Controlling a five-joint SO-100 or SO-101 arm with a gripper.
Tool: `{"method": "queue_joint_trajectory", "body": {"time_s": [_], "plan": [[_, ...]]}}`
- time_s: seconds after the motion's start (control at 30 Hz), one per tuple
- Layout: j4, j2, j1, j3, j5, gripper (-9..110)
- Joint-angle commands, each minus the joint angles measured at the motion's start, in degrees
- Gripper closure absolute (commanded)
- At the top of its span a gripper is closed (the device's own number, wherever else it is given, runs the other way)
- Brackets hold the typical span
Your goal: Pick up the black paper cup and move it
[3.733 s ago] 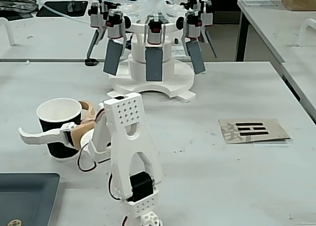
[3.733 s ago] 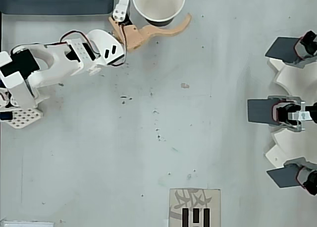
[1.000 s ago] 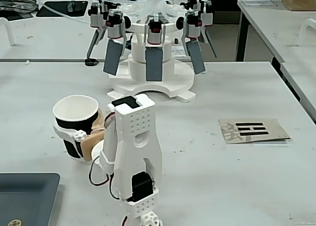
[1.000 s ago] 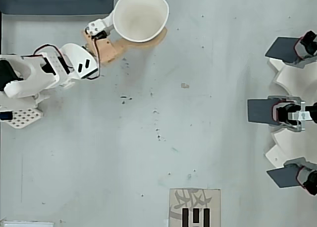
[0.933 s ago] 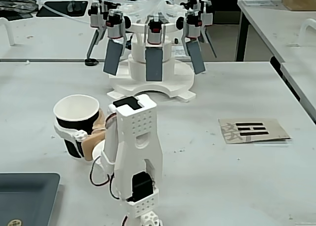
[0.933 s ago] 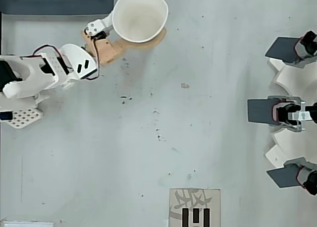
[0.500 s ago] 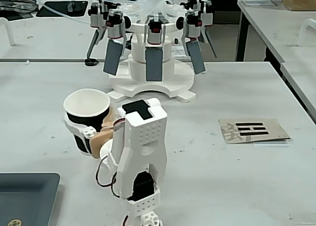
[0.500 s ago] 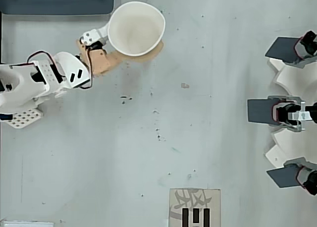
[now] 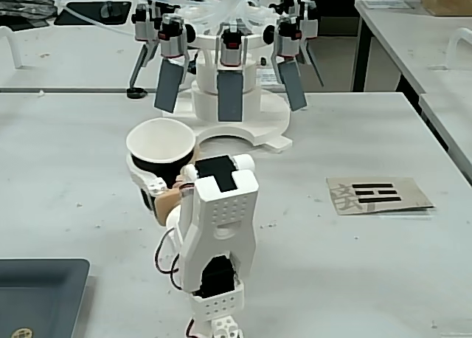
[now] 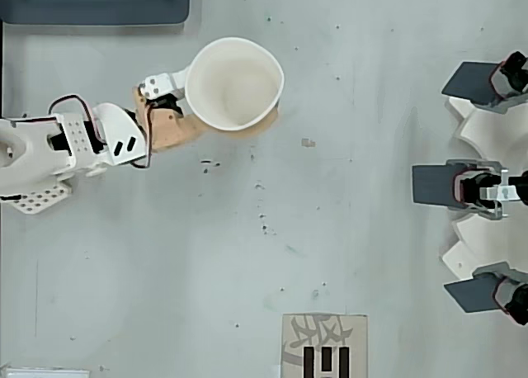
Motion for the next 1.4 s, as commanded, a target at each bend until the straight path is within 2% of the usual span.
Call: {"method": "queue_joint_trajectory", "body": {"time_s": [0.0,0.57,1.37], "plan": [[-0.97,2.99,2.2,0.0,0.44,92],[4.04,0.44,14.15,-4.48,0.53,92],[27.86,-15.21,20.13,-40.87,4.48,93]]}}
